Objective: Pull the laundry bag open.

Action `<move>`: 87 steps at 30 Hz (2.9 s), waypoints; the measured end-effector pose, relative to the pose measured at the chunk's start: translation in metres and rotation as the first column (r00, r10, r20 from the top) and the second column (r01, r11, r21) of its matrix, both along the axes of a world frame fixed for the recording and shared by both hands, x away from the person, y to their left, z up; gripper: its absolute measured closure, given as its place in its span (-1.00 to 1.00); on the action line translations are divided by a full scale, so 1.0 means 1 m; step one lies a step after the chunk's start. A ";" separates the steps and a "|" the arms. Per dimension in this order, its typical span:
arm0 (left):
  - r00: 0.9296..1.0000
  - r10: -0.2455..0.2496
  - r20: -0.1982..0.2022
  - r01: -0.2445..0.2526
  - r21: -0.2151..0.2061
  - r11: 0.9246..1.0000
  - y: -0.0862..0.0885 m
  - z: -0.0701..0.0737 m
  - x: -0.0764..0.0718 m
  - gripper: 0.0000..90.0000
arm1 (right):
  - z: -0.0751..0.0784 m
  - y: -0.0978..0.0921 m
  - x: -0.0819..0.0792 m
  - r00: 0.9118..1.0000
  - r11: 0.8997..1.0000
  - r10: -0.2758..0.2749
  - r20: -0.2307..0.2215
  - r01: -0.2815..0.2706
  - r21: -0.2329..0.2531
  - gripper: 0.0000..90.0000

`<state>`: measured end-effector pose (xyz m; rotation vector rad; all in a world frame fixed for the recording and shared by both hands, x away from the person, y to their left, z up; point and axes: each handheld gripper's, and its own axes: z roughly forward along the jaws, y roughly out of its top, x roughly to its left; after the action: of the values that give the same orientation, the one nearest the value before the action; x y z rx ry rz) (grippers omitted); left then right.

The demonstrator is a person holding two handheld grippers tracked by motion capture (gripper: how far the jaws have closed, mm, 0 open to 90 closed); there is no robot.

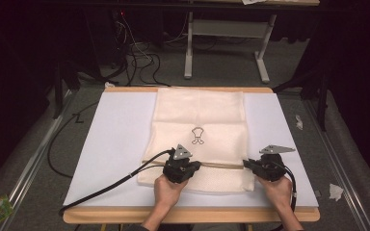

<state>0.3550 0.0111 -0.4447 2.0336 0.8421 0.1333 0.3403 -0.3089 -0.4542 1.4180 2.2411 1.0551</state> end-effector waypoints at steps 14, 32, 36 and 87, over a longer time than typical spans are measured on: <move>1.000 0.023 0.009 -0.023 -0.007 1.000 0.013 0.001 -0.001 0.95 | 0.002 0.007 0.002 1.000 1.000 0.002 0.002 -0.002 -0.010 0.88; 0.997 0.076 0.026 -0.075 -0.036 0.997 0.046 0.001 -0.001 0.95 | 0.000 0.008 0.005 1.000 1.000 0.020 -0.016 -0.020 -0.012 0.88; 0.996 0.079 0.026 -0.078 -0.035 0.996 0.049 0.003 -0.001 0.95 | 0.000 0.007 0.006 1.000 1.000 0.023 -0.013 -0.024 -0.010 0.88; 0.982 0.175 0.076 -0.171 -0.056 0.984 0.103 0.021 -0.008 0.95 | 0.005 0.016 0.010 1.000 0.998 0.025 0.015 -0.025 -0.053 0.88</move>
<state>0.3469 0.1143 -0.4233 1.8946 0.9613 0.2877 0.3500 -0.2932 -0.4488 1.3596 2.2645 1.0040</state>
